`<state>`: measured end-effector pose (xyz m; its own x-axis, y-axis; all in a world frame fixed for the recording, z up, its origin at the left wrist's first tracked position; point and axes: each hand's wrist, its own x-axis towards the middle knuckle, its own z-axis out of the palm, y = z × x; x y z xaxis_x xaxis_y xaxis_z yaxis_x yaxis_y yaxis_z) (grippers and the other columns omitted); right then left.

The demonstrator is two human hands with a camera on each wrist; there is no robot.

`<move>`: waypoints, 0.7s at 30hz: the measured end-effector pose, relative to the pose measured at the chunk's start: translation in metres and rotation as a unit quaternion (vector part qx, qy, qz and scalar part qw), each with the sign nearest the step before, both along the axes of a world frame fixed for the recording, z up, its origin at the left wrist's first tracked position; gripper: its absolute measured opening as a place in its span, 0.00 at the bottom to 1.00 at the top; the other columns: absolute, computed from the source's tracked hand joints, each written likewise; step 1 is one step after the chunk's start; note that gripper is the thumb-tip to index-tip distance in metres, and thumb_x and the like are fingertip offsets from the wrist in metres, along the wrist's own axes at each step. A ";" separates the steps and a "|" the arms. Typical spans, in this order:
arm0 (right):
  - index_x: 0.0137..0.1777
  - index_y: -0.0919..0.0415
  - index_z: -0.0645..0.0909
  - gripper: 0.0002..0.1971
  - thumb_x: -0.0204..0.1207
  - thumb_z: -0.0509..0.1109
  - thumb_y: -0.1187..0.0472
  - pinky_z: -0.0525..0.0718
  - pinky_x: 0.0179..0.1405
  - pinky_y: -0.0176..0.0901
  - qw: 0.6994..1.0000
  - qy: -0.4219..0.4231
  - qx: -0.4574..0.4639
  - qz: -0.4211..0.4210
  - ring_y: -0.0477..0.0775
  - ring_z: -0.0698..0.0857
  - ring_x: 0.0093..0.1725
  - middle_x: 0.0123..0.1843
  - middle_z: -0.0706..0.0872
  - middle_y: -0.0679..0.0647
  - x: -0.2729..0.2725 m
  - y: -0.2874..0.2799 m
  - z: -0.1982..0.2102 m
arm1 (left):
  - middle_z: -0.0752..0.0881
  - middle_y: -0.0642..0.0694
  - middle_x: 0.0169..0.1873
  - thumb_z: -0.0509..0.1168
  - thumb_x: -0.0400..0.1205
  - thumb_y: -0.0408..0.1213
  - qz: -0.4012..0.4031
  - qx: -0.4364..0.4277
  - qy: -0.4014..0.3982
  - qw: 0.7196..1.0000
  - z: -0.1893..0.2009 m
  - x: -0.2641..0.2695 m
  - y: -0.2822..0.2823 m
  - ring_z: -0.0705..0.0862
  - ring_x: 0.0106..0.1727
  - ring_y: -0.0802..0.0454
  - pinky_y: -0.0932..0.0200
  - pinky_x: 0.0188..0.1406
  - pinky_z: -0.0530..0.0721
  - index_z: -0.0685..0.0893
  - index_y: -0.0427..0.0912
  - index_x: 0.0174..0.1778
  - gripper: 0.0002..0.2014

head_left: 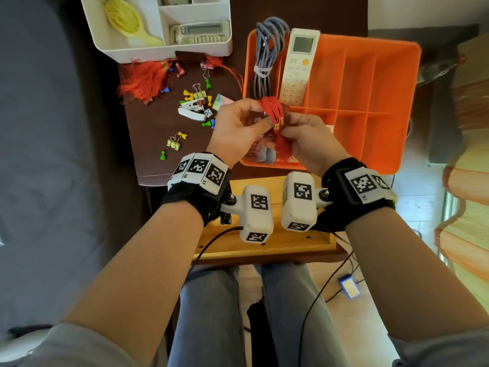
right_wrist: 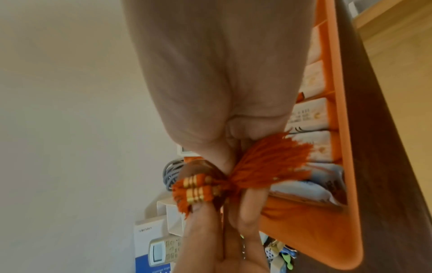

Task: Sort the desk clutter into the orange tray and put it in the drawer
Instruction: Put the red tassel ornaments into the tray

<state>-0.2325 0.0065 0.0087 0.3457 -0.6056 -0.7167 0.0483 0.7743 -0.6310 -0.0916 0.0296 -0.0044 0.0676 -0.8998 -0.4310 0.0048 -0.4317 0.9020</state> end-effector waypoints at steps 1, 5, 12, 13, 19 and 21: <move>0.55 0.74 0.80 0.17 0.77 0.50 0.82 0.90 0.41 0.41 1.000 -0.012 0.013 -0.005 0.60 0.89 0.44 0.51 0.84 0.69 -0.001 -0.001 -0.001 | 0.87 0.53 0.36 0.71 0.73 0.24 0.012 0.001 -0.008 1.000 -0.001 -0.002 -0.002 0.86 0.37 0.64 0.66 0.42 0.85 0.84 0.46 0.39 0.10; 0.67 0.81 0.71 0.20 0.77 0.52 0.73 0.90 0.44 0.47 0.994 -0.070 0.062 -0.049 0.65 0.86 0.48 0.53 0.82 0.71 -0.011 -0.005 -0.001 | 0.87 0.50 0.33 0.72 0.72 0.23 0.043 0.020 -0.012 0.999 -0.005 -0.014 -0.011 0.86 0.34 0.62 0.66 0.39 0.85 0.84 0.47 0.34 0.12; 0.60 0.73 0.80 0.13 0.82 0.64 0.64 0.88 0.47 0.44 0.998 0.015 -0.058 -0.033 0.59 0.88 0.44 0.50 0.88 0.65 -0.030 -0.019 -0.007 | 0.89 0.44 0.42 0.70 0.75 0.27 -0.033 0.002 -0.005 0.999 -0.002 -0.027 -0.032 0.88 0.46 0.56 0.60 0.50 0.87 0.87 0.37 0.49 0.08; 0.59 0.73 0.80 0.13 0.81 0.65 0.64 0.88 0.46 0.43 0.997 0.030 -0.062 -0.046 0.57 0.88 0.42 0.49 0.88 0.65 -0.033 -0.022 -0.009 | 0.89 0.43 0.44 0.69 0.76 0.27 -0.039 -0.003 -0.013 0.999 -0.001 -0.029 -0.035 0.88 0.47 0.56 0.61 0.52 0.86 0.86 0.36 0.52 0.09; 0.51 0.69 0.82 0.09 0.81 0.66 0.62 0.89 0.40 0.39 0.979 0.150 -0.075 -0.112 0.50 0.87 0.33 0.43 0.88 0.62 -0.050 -0.048 -0.018 | 0.88 0.47 0.38 0.69 0.76 0.34 0.069 -0.034 -0.138 0.987 -0.009 -0.026 -0.050 0.87 0.40 0.52 0.52 0.46 0.88 0.87 0.41 0.46 0.05; 0.49 0.65 0.82 0.07 0.80 0.67 0.61 0.90 0.38 0.40 0.967 0.209 -0.094 -0.113 0.49 0.87 0.33 0.40 0.88 0.59 -0.053 -0.057 -0.022 | 0.87 0.51 0.37 0.68 0.75 0.35 0.104 -0.039 -0.197 0.974 -0.016 -0.021 -0.054 0.83 0.36 0.61 0.61 0.42 0.85 0.86 0.40 0.47 0.06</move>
